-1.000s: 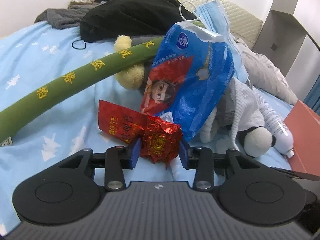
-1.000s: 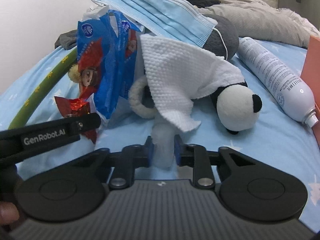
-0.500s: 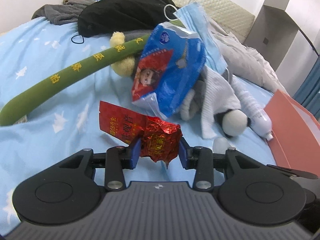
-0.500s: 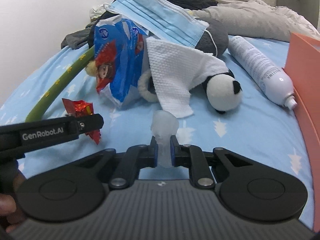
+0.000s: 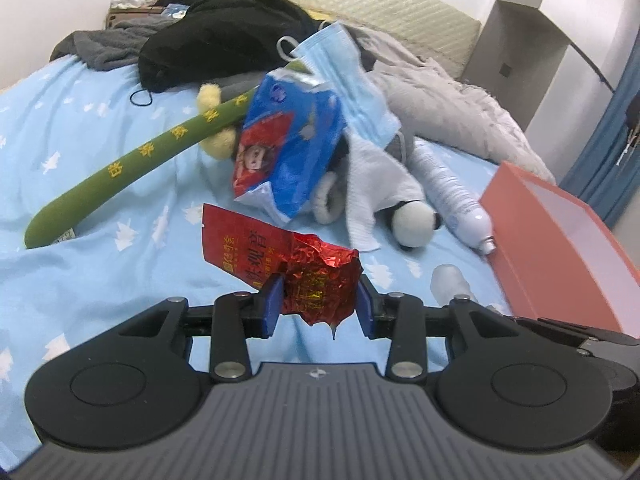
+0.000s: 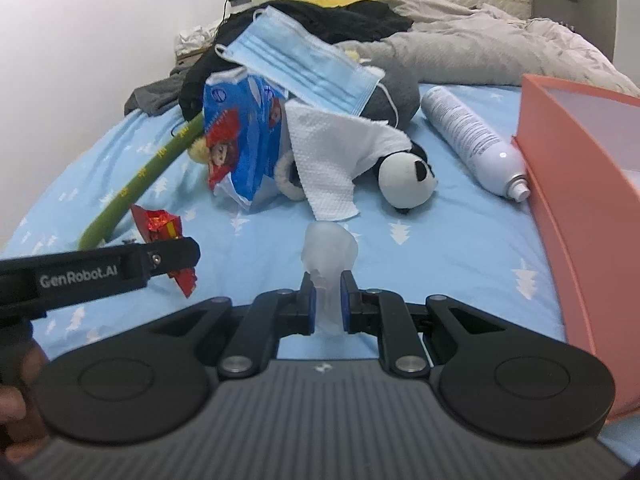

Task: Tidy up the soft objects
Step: 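Carry the red wrapper and clear plastic piece over the pink box with both tools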

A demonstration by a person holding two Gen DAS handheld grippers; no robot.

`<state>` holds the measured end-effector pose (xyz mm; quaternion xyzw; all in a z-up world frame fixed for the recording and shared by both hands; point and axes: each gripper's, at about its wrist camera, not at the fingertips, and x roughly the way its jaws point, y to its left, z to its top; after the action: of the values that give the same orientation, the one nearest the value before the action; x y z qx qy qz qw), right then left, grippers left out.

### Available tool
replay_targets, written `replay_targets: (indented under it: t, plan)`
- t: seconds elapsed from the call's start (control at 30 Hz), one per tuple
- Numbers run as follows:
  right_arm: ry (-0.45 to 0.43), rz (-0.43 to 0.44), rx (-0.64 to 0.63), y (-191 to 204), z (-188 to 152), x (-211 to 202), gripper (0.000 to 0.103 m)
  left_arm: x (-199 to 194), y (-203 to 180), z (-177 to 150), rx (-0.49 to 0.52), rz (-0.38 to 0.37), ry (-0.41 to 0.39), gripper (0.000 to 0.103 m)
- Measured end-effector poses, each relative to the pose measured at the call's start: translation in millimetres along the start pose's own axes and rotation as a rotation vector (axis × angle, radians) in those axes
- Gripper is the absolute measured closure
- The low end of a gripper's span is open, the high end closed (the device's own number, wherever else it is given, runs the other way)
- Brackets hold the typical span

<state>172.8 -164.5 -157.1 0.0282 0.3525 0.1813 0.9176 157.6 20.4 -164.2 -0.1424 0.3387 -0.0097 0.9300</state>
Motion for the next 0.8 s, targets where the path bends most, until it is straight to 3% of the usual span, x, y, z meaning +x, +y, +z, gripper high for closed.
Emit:
replay_targets:
  t: [0.33, 0.43, 0.8]
  plan:
    - [-0.057, 0.008, 0.02, -8.0, 11.6, -57.1, 0.087, -46.8, -33.3, 11.4, 0.014, -0.036, -0.028, 0.059]
    - [-0.079, 0.01, 0.035, -12.8, 17.9, -75.1, 0.087, -64.4, -51.5, 17.4, 0.066, -0.022, -0.063, 0.059]
    - [-0.179, -0.049, 0.046, -27.7, 45.2, -137.4, 0.087, -93.7, -99.9, 39.7, 0.12, -0.146, -0.077, 0.059]
